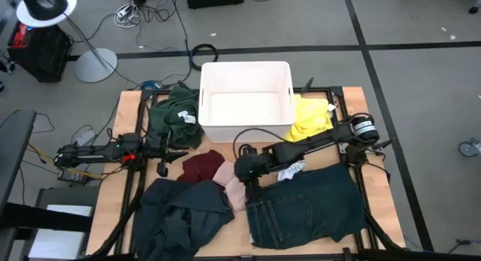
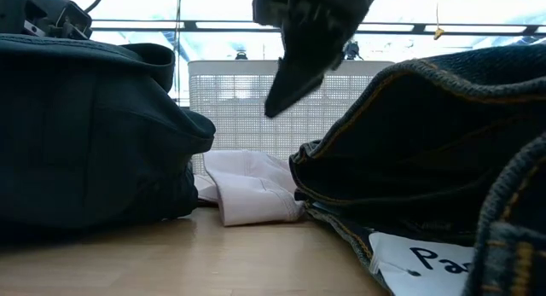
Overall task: Sort clothes
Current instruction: Put the pink underwear into the white bin
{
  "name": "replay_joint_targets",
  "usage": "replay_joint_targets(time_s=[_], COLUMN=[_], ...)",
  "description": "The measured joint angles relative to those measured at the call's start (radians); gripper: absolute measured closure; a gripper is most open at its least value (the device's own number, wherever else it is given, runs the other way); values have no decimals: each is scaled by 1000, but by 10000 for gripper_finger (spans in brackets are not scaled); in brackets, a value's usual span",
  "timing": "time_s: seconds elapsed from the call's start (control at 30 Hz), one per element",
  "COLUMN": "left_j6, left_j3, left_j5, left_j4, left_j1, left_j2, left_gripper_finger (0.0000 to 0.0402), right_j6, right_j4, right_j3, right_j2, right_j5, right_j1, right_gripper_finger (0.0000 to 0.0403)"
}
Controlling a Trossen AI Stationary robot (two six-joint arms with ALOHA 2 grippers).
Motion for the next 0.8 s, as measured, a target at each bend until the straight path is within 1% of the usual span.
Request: replay_joint_targets(time_s=[0.4, 0.53, 0.6, 0.63, 0.73, 0.77, 0.8], left_j6=[0, 0, 0, 0, 0, 0, 0], left_j3=[0, 0, 0, 0, 0, 0, 0], left_j5=[0, 0, 0, 0, 0, 0, 0], left_j4=[0, 0, 0, 0, 0, 0, 0], left_j1=[0, 0, 0, 0, 0, 0, 0], left_j2=[0, 0, 0, 0, 0, 0, 0], left_gripper_finger=[312, 312, 312, 312, 312, 312, 312], right_j6=[-1, -1, -1, -1, 1, 8, 17], right_j4=[-5, 2, -2, 1, -6, -6, -9], right_j3=[0, 0, 0, 0, 0, 0, 0], right_j2=[138, 162, 163, 163, 153, 145, 135], right_j5=[0, -8, -20, -23, -29, -31, -31], right_j1=[-37, -43, -43, -43, -42, -42, -42], right_gripper_finger=[243, 256, 278, 296, 369, 385, 391])
